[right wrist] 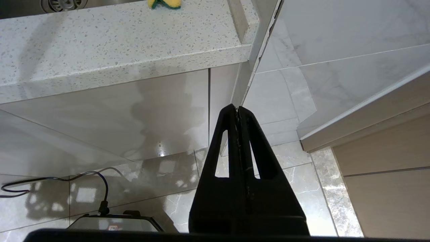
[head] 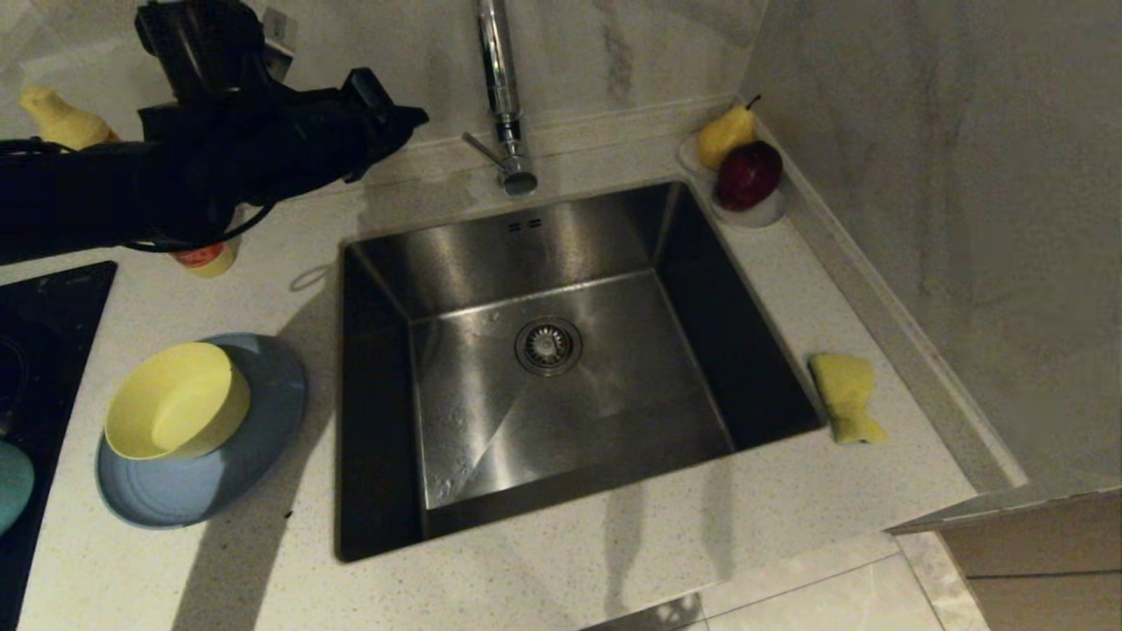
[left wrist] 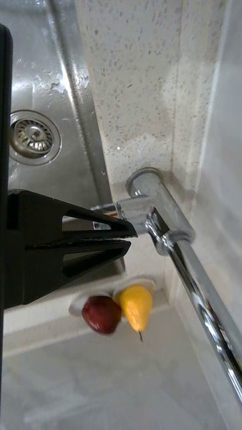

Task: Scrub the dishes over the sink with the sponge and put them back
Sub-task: Pick up a bowl and the sponge

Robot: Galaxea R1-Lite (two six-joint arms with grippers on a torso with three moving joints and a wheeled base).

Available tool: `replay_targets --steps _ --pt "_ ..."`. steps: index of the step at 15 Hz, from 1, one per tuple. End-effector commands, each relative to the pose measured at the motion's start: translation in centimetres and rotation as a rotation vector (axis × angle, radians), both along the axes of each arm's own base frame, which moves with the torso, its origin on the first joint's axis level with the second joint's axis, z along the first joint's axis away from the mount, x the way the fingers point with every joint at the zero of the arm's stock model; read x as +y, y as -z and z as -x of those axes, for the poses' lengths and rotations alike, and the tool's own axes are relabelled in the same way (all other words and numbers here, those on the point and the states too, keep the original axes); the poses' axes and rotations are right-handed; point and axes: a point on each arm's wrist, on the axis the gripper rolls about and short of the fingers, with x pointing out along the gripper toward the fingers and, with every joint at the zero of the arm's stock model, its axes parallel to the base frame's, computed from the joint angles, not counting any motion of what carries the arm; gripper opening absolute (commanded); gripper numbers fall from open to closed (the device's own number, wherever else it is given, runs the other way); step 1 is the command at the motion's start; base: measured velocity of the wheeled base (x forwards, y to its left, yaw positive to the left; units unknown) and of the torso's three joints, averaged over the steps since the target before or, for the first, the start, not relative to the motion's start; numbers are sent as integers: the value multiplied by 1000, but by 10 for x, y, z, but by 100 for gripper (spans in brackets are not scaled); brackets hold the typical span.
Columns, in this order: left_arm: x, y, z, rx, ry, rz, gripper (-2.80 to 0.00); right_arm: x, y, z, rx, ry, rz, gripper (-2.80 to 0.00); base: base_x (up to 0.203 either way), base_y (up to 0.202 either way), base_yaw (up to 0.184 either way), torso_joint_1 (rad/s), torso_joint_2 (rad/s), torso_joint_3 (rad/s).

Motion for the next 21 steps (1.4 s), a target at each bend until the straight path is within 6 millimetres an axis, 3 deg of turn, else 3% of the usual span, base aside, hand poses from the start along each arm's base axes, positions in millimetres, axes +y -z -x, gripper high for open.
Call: replay_targets --steps 1,21 --pt "-7 9 -8 -3 -1 -3 -280 0 0 0 -1 -1 0 -280 0 0 0 0 0 0" --pt "-27 18 -15 -48 13 -1 -280 0 0 0 -1 -1 0 -280 0 0 0 0 0 0"
